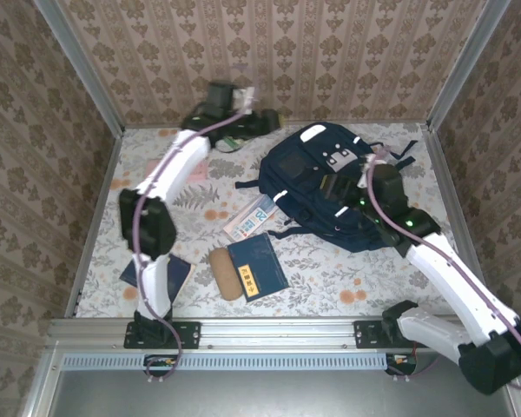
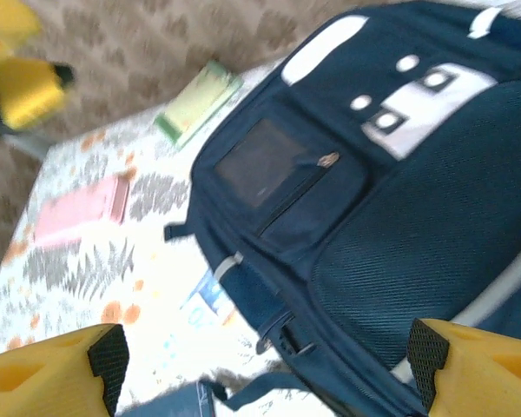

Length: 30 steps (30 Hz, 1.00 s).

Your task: Pack the student bag

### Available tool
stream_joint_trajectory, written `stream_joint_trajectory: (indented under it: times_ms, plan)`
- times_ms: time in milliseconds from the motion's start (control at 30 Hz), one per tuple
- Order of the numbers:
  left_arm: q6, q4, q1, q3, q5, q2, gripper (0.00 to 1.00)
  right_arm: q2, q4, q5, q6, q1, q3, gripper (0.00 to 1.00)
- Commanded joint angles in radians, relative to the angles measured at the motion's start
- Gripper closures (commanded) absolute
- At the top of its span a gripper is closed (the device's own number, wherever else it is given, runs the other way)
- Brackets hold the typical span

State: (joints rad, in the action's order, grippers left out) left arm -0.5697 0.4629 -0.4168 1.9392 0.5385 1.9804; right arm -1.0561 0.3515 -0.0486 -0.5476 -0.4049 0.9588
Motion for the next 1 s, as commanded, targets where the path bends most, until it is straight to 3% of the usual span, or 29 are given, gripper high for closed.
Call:
stream_joint_trajectory:
  times_ms: [0,100,200,300,500,667,800,967]
  plan:
    - [-0.089,-0.012,0.115,-0.241,-0.196,-0.146,0.26,-0.106,-0.025,0.030,0.120,-0.084,0.099,0.13]
    - [-0.145,0.056,0.169,-0.435,-0.331,-0.296,0.23,-0.248,-0.011,0.124,0.168,-0.140,0.182,0.13]
    - [-0.235,0.274,0.211,-0.502,-0.479,-0.391,0.22,-0.413,-0.022,0.229,0.192,-0.213,0.264,0.13]
    - [-0.308,0.440,0.265,-0.620,-0.550,-0.486,0.22,-0.596,0.014,0.317,0.217,-0.305,0.401,0.14]
    - [-0.412,0.495,0.374,-1.008,-0.611,-0.832,0.19,-0.929,0.043,0.510,0.200,-0.440,0.664,0.14]
    - [-0.410,0.550,0.525,-1.180,-0.595,-0.990,0.14,-1.144,0.061,0.705,0.158,-0.481,0.846,0.15]
    - [-0.368,0.512,0.678,-1.324,-0.487,-1.041,0.13,-1.267,0.114,0.760,0.169,-0.513,0.978,0.15]
    - [-0.372,0.440,0.721,-1.416,-0.467,-1.042,0.12,-1.375,0.181,0.783,0.190,-0.536,1.083,0.16]
